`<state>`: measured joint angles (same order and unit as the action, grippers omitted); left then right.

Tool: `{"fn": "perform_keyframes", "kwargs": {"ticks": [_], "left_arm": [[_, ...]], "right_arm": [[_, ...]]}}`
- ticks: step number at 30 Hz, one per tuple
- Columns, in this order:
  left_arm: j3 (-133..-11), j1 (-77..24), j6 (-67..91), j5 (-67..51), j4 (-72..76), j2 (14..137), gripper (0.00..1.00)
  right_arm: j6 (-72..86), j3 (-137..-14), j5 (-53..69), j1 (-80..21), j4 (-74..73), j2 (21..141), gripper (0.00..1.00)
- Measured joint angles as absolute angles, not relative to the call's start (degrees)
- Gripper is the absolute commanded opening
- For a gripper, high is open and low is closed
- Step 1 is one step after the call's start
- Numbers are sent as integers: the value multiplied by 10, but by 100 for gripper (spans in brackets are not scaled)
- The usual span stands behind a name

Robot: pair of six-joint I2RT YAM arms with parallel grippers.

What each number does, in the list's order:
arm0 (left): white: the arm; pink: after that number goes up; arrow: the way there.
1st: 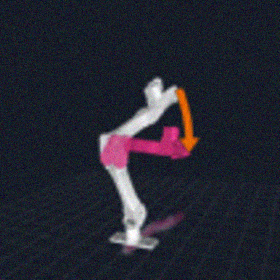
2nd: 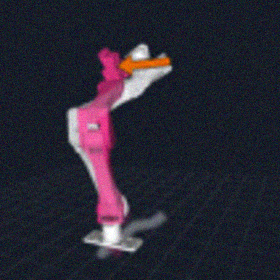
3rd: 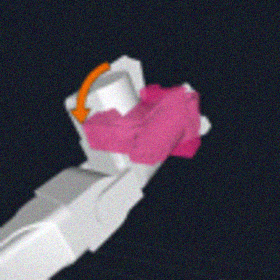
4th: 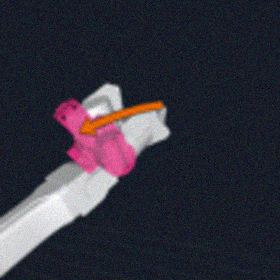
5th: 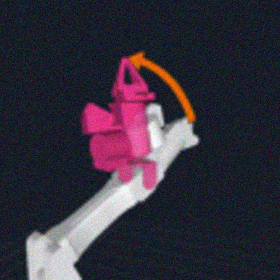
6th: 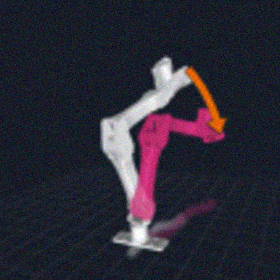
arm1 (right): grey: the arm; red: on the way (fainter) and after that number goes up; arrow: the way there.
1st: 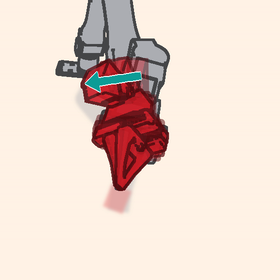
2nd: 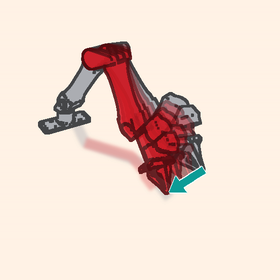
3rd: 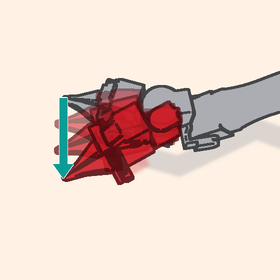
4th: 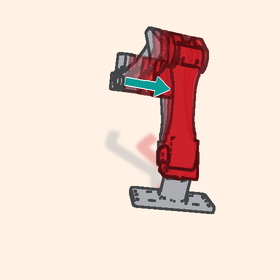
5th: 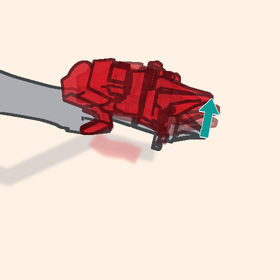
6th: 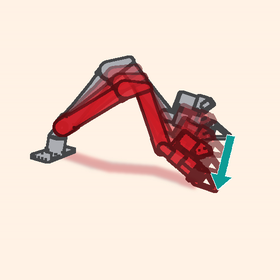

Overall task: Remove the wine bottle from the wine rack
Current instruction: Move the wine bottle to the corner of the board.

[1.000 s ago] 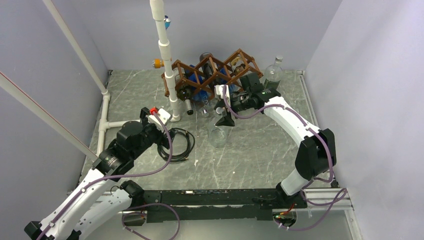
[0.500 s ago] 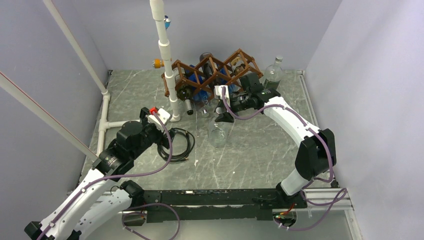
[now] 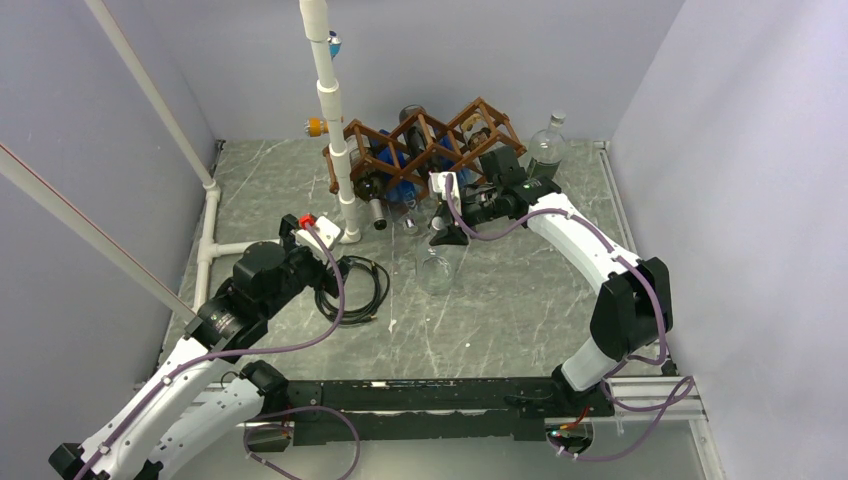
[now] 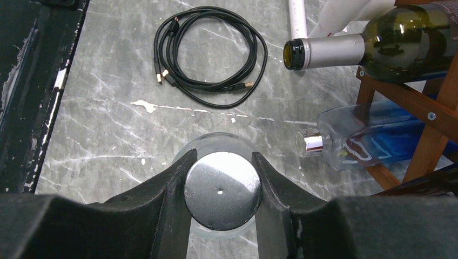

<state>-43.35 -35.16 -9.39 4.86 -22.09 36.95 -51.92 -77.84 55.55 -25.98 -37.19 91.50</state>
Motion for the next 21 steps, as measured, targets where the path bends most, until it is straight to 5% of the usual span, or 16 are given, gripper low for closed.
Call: {"fn": "perform_keyframes", "kwargs": {"ticks": [21], "left_arm": [[-433, -347, -94, 48, -221, 369, 100]], "right_arm": [[-590, -724, 592, -169, -465, 841, 0]]}}
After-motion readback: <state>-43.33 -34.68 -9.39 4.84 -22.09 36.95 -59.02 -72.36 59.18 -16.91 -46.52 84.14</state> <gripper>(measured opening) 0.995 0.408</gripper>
